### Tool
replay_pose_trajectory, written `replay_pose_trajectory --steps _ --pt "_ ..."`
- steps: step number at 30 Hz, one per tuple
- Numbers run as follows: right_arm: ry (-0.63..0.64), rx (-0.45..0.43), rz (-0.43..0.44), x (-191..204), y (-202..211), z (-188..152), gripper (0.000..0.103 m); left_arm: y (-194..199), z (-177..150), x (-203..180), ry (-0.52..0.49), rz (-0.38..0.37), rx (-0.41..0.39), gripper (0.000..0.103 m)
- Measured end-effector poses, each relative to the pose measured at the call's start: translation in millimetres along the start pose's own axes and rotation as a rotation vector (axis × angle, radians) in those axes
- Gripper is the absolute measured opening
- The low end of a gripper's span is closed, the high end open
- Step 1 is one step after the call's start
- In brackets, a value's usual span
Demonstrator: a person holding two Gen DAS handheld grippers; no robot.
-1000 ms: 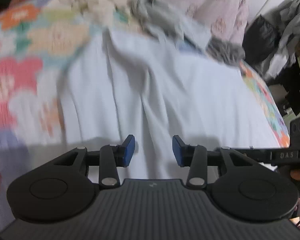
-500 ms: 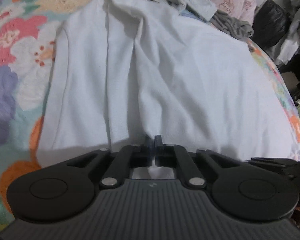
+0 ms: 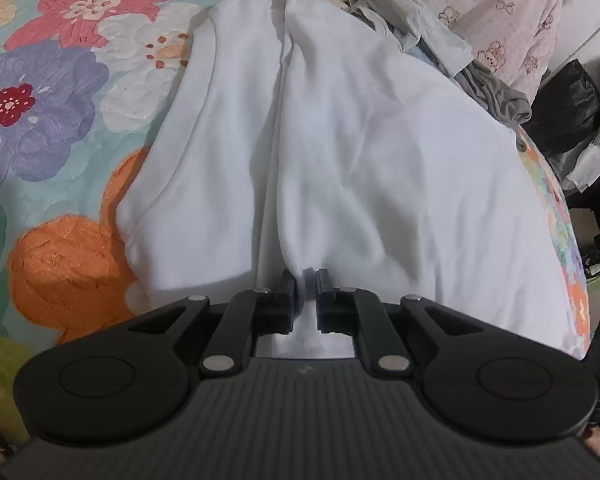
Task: Fold clothes
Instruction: 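Pinch the folded shirt with the right gripper and smooth it flat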
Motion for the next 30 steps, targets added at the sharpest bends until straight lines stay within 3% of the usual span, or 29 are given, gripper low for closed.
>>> replay_pose_trajectory --steps 3,6,10,14,16,18,23,26,27,28,30 --pt "0.032 -0.005 0.015 5.6 -3.8 1.3 0.054 1.8 3.2 2.5 0.002 -0.003 -0.011 0.008" --pt "0.084 0.008 -0.08 6.0 -19.3 8.1 0.003 1.5 3.7 1.3 -0.003 0.0 -0.009 0.008" --pt "0.134 -0.038 -0.124 16.4 -5.1 16.5 0.003 7.5 3.2 -4.9 -0.029 -0.011 -0.014 0.005" --pt "0.144 -0.095 -0.105 31.8 36.7 13.8 0.003 16.9 -3.2 -9.3 0.008 -0.117 0.045 0.006" --pt "0.138 -0.1 -0.183 26.6 41.9 6.0 0.003 13.8 -5.3 -6.2 -0.025 -0.034 0.056 0.006" --pt "0.104 -0.05 -0.215 15.4 31.2 -4.2 0.003 6.5 -7.3 -1.6 -0.046 0.055 0.073 0.006" --pt "0.049 0.001 -0.162 6.8 19.8 -12.7 0.015 11.9 -4.8 -12.3 -0.061 -0.011 0.041 0.013" --pt "0.018 0.008 -0.129 0.0 22.1 -10.4 0.03 19.0 -0.4 -22.1 -0.071 -0.082 0.006 0.039" --pt "-0.007 0.002 -0.1 -1.7 22.1 -11.3 0.033 17.7 -0.5 -25.2 -0.065 -0.115 0.015 0.059" --pt "-0.033 -0.004 -0.07 -3.3 22.0 -12.3 0.033 14.5 -1.4 -28.5 -0.056 -0.147 0.035 0.068" --pt "-0.068 -0.016 -0.038 -6.0 15.1 -14.1 0.033 2.9 -4.2 -35.4 -0.058 -0.159 0.08 0.068"
Point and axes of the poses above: each gripper's, at about its wrist camera, not at the fingertips, and y roughly against the way its jaws point, x to its left, z to its top, the point moved 9 cm from there along -y, roughly the way its jaws point, and after that the axes turned 11 degrees about x, right-handed, at the moved point
